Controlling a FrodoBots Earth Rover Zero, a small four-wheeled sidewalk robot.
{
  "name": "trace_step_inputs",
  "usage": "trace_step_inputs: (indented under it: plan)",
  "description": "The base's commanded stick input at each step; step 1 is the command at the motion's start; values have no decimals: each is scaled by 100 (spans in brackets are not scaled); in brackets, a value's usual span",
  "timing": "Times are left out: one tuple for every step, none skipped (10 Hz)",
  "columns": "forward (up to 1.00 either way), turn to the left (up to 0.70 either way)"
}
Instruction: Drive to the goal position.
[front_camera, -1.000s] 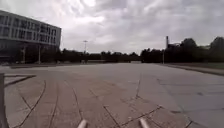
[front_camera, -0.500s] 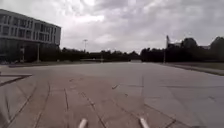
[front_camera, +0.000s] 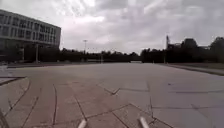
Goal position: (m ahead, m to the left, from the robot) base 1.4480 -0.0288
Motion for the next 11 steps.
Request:
trace_step_inputs:
  plan:
    - [70, 3]
    - [70, 6]
    - [70, 8]
    - [70, 11]
    - [70, 13]
    - [70, 16]
    - [70, 19]
    - [70, 21]
    - [70, 24]
    - [70, 26]
    - [70, 29]
